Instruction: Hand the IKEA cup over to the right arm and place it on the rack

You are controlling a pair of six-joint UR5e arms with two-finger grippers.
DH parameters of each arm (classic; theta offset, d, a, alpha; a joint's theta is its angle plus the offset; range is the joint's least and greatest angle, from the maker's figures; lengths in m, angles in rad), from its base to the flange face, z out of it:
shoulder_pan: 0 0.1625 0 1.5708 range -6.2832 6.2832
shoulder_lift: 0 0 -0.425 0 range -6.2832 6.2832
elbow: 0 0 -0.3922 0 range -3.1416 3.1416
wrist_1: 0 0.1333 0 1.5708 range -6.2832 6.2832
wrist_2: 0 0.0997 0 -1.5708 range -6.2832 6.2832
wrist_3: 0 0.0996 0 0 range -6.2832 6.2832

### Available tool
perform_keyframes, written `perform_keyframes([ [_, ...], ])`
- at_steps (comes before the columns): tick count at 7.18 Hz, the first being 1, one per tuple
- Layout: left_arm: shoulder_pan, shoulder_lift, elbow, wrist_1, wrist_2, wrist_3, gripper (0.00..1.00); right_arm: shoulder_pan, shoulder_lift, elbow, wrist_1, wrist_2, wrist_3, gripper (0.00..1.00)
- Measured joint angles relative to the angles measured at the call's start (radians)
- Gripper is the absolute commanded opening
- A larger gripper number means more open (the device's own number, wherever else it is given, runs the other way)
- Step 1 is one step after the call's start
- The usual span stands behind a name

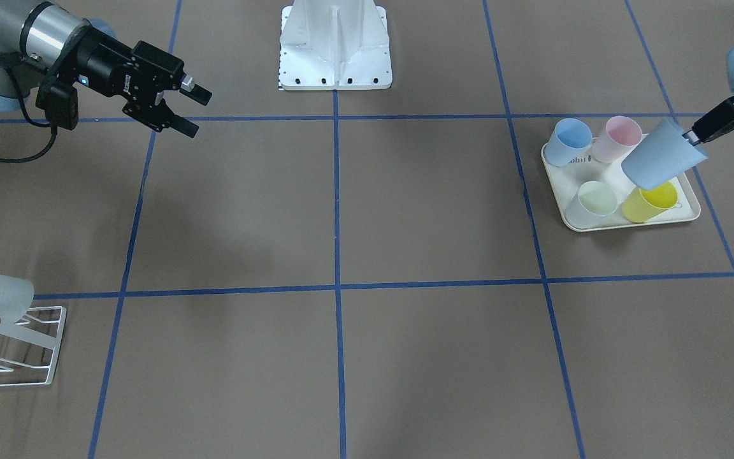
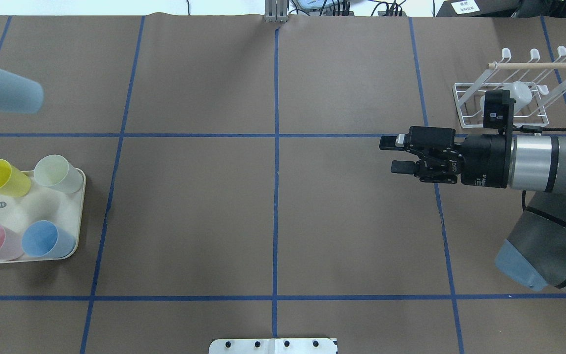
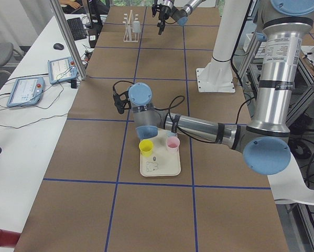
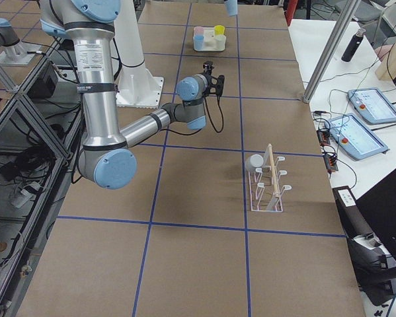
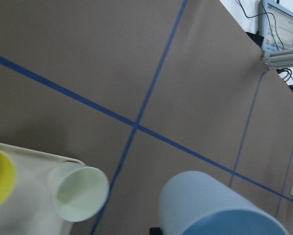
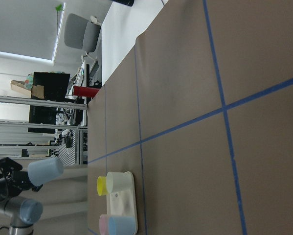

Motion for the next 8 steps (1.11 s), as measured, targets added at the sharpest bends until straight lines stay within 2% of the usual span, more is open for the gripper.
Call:
perform_keyframes([
  [1, 0.064, -0.081, -0.016, -0.036, 0.058, -0.134, 0.0, -0.004, 0.019, 0.001, 0.029, 0.013, 0.067, 0.99],
  [3, 0.261, -0.149, -0.076, -0.18, 0.316, -0.403, 0.0, -0.007, 0.078, 0.0, 0.046, 0.018, 0.188, 0.99],
  [5, 0.477, -0.197, -0.089, -0.359, 0.581, -0.616, 0.0, -0.018, 0.136, -0.001, 0.068, 0.016, 0.26, 0.99],
  [7, 0.661, -0.225, -0.089, -0.504, 0.815, -0.71, 0.0, -0.042, 0.179, -0.016, 0.155, -0.005, 0.346, 0.99],
  [8, 0.722, -0.24, -0.088, -0.54, 0.874, -0.734, 0.0, -0.055, 0.198, -0.019, 0.174, -0.023, 0.376, 0.99],
])
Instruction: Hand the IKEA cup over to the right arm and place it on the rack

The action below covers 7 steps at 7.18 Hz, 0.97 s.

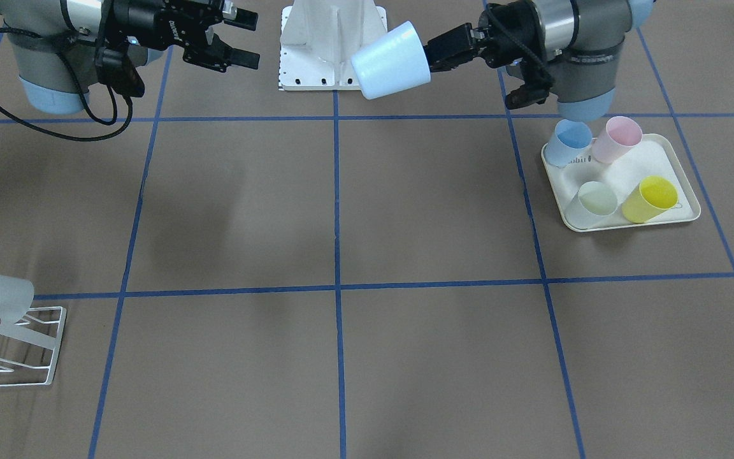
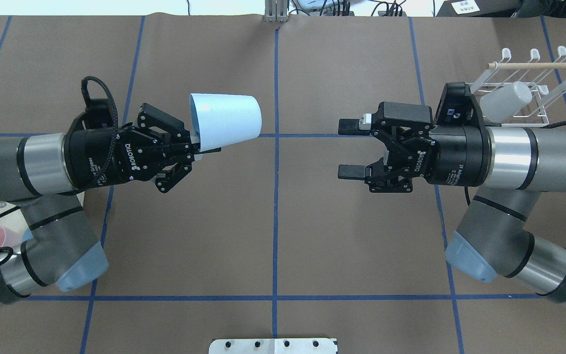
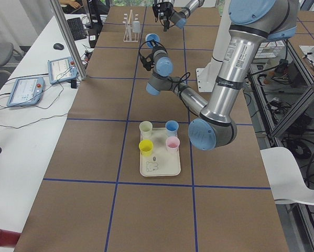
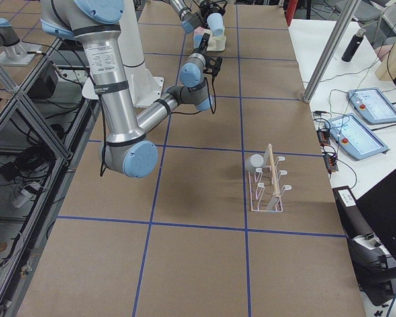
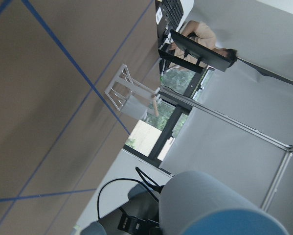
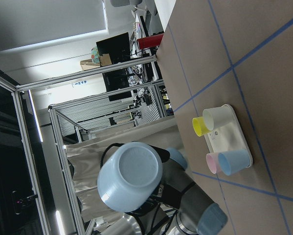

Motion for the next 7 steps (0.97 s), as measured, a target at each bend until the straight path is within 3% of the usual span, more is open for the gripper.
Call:
perform_keyframes([
  [2, 0.076, -0.049, 0.004, -0.016, 0.036, -0.015, 0.0, -0.035, 0.03, -0.002, 0.01, -0.038, 0.021, 0.99],
  [6, 0.12, -0.107, 0.017, 0.005, 0.05, -0.018, 0.0, -0.067, 0.042, -0.003, 0.011, -0.057, 0.025, 0.98],
  [7, 0.125, -0.115, 0.018, 0.019, 0.051, -0.017, 0.0, -0.076, 0.042, -0.003, 0.011, -0.073, 0.025, 0.86],
])
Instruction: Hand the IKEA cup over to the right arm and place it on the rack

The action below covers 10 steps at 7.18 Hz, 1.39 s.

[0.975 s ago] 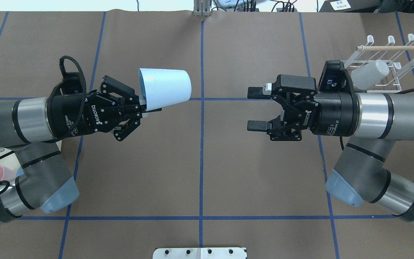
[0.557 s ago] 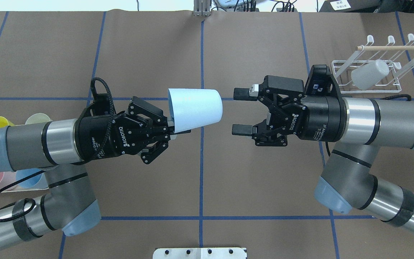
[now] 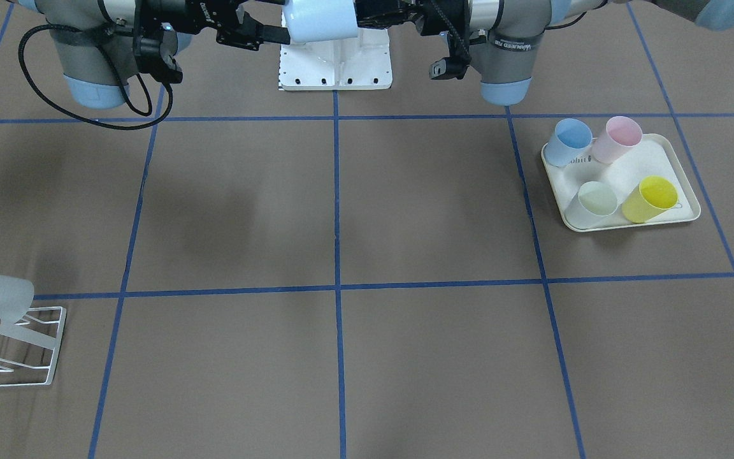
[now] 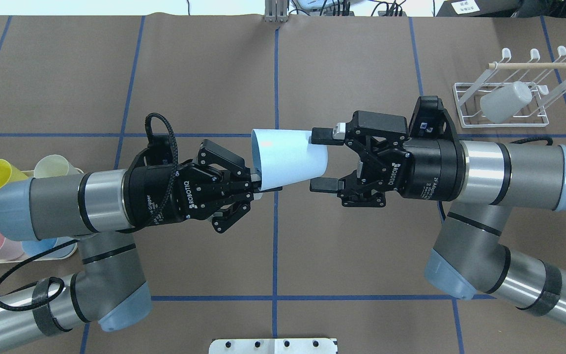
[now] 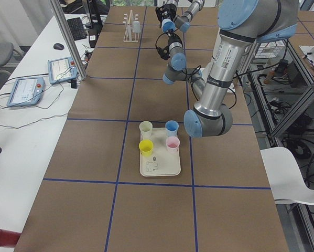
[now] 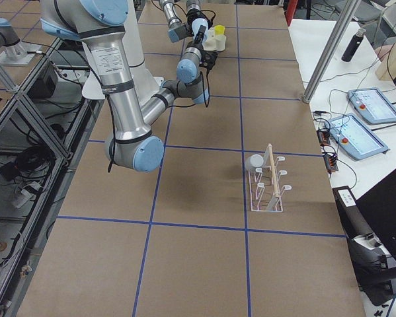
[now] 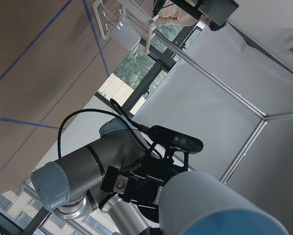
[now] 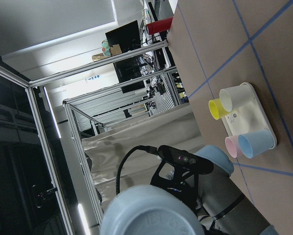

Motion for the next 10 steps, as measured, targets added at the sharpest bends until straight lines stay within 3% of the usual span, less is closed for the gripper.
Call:
perform_keyframes([
  [1, 0.005, -0.008, 0.001, 0.011, 0.0, 0.001, 0.0, -0.011, 0.0, 0.0, 0.0, -0.019, -0.001, 0.53],
  [2, 0.009, -0.012, 0.002, 0.02, 0.0, 0.002, 0.25, -0.018, 0.0, 0.0, 0.0, -0.031, -0.001, 0.28],
  [3, 0.011, -0.015, 0.003, 0.023, 0.0, 0.003, 0.7, -0.02, 0.001, 0.001, 0.0, -0.037, -0.002, 0.04],
  [5, 0.012, -0.018, 0.004, 0.028, 0.001, 0.008, 1.0, -0.022, 0.001, 0.001, 0.002, -0.04, -0.003, 0.0],
  [7, -0.008, -0.007, -0.003, 0.033, 0.0, 0.02, 1.0, -0.012, -0.004, 0.005, 0.006, -0.052, -0.007, 0.0],
  [10, -0.174, 0.099, 0.0, 0.077, -0.066, 0.124, 1.0, 0.1, -0.106, -0.021, -0.032, -0.079, -0.149, 0.0],
])
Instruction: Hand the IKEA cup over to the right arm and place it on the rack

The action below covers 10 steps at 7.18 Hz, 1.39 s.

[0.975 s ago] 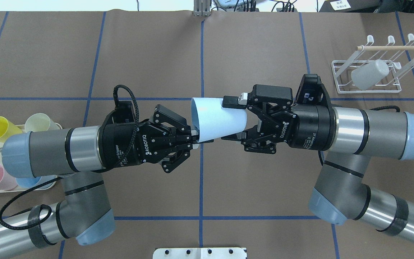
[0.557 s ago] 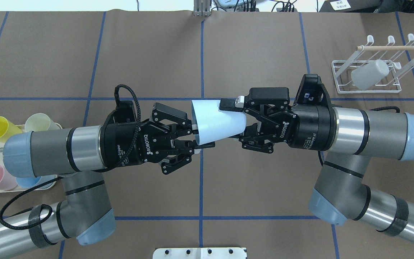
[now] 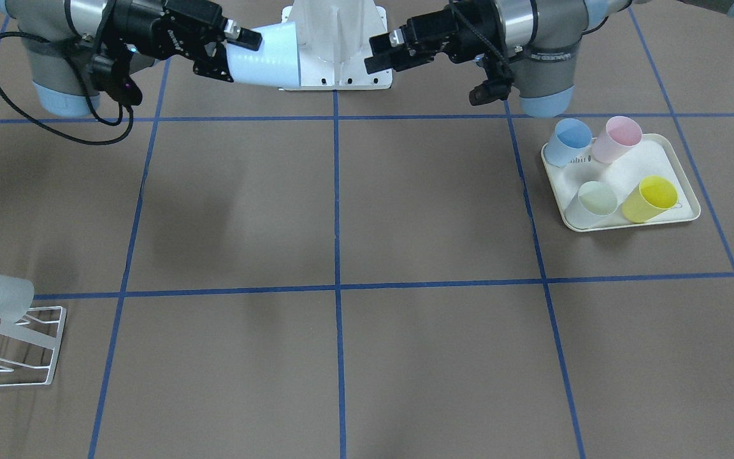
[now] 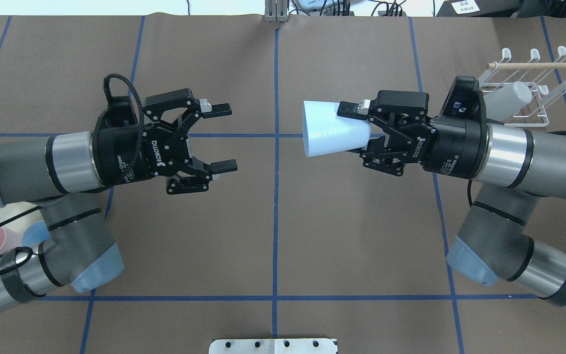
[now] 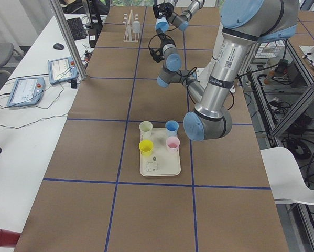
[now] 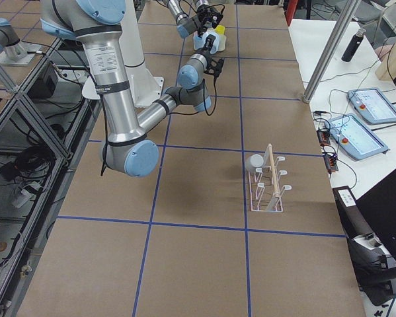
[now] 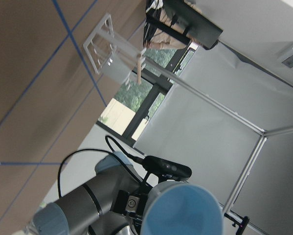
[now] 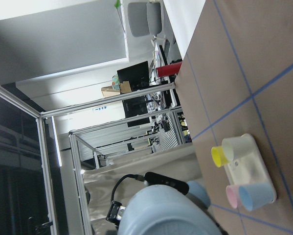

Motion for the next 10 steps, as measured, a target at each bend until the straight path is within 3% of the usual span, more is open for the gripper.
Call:
perform_keyframes([
  [2, -0.139, 0.098, 0.003, 0.083, -0.145, 0.187, 1.0, 0.099, -0.122, -0.015, -0.106, 0.001, -0.229, 0.0],
  [4, -0.253, 0.145, 0.003, 0.272, -0.258, 0.453, 1.0, 0.199, -0.209, -0.046, -0.218, -0.005, -0.527, 0.0],
  [8, -0.375, 0.214, -0.007, 0.574, -0.296, 0.867, 1.0, 0.451, -0.27, -0.069, -0.522, 0.007, -1.041, 0.0],
  [10, -0.398, 0.239, -0.004, 0.661, -0.298, 1.008, 1.0, 0.493, -0.295, -0.097, -0.585, 0.014, -1.185, 0.0],
])
